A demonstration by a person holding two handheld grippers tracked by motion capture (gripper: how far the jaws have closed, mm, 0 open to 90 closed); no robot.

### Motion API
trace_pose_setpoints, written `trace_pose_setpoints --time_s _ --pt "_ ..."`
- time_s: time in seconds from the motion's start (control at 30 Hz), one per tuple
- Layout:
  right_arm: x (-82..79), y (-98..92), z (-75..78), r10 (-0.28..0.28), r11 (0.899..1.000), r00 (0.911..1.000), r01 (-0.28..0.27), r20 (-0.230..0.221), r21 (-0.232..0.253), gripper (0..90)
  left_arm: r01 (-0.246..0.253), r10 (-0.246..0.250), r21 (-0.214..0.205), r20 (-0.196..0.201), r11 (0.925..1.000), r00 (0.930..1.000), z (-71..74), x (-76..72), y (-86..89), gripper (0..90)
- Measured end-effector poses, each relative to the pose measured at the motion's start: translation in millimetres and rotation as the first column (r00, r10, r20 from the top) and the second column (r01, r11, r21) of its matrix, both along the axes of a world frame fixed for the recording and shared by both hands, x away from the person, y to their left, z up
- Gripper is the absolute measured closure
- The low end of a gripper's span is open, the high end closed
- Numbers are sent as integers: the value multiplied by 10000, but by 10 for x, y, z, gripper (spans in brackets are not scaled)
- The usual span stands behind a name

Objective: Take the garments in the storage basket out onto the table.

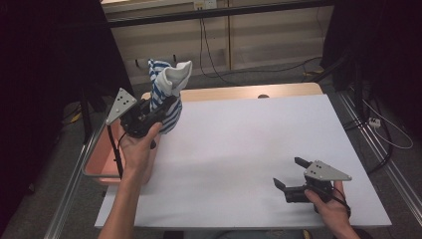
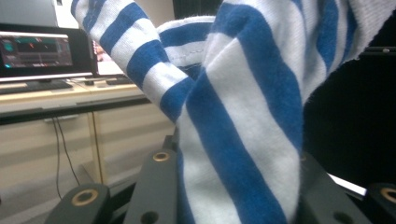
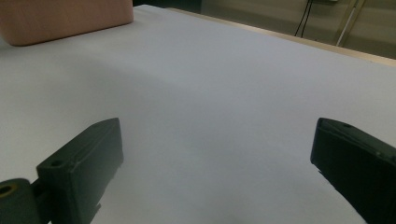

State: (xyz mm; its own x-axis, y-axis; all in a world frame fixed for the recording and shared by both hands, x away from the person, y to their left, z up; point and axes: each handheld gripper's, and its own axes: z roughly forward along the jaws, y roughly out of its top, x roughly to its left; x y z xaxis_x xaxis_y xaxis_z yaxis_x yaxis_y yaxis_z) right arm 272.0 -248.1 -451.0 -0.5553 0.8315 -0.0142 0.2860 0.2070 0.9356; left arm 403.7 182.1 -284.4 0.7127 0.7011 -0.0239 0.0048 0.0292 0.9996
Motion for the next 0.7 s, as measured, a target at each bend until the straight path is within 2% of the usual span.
trace_pose_setpoints --time_s 0.13,0.17,0.37,0.6,0.7 --pt "14 3 -6 -26 10000 10000 26 -43 -9 21 126 -123 220 -125 9997 9998 -53 -5 -74 700" --pt "16 6 -7 -6 10000 10000 6 -42 -12 21 237 -228 360 -259 9991 9994 -82 -17 -114 700" --pt "10 3 -2 39 10000 10000 -39 7 10 21 672 -636 521 -687 9964 9956 -156 -1 -241 698" --pt "17 6 -5 115 9999 9999 -115 23 12 21 823 -757 649 -983 9945 9923 -214 -1 -305 698" --pt "10 5 -2 127 9999 9999 -127 31 23 21 955 -849 857 -1191 9917 9892 -261 -2 -380 697"
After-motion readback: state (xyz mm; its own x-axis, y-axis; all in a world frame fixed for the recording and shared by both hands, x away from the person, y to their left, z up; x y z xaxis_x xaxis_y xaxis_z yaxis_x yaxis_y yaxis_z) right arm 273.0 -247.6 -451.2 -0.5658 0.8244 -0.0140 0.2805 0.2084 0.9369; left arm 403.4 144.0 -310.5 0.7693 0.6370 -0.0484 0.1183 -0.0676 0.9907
